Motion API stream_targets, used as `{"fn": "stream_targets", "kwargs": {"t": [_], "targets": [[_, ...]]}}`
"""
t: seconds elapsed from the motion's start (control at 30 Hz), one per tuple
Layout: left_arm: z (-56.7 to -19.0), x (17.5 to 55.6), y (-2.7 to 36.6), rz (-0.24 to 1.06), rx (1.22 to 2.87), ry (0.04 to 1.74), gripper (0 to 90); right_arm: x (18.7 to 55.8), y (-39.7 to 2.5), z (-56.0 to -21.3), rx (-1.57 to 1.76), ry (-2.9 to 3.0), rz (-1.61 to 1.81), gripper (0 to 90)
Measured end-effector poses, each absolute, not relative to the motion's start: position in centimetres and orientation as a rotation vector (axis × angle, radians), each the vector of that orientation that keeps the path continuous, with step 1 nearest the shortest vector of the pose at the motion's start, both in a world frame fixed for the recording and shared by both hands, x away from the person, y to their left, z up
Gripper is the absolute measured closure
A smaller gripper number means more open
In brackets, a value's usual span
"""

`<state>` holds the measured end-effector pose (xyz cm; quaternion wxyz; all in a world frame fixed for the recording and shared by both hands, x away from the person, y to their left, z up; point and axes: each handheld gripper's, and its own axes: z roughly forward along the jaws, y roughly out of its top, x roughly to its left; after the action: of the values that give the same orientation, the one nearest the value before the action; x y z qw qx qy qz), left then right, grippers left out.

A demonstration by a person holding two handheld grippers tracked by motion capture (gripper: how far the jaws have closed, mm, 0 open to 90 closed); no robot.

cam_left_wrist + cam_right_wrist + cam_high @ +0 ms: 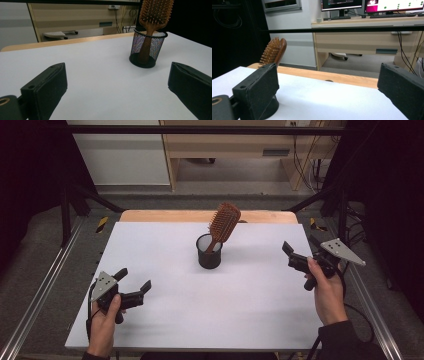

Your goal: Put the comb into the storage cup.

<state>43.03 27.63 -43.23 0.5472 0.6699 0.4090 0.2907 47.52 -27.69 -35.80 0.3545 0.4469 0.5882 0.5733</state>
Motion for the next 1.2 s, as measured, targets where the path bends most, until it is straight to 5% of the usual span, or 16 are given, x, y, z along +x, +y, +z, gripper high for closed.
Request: {"fn": "stream_targets", "kwargs": {"t": [1.2], "targets": [[-43.1, 40.3, 29.3, 0.764, 1.571, 0.965, 2.6, 42.7, -31.1, -41.2, 1.2, 1.543, 1.401, 3.6]]}}
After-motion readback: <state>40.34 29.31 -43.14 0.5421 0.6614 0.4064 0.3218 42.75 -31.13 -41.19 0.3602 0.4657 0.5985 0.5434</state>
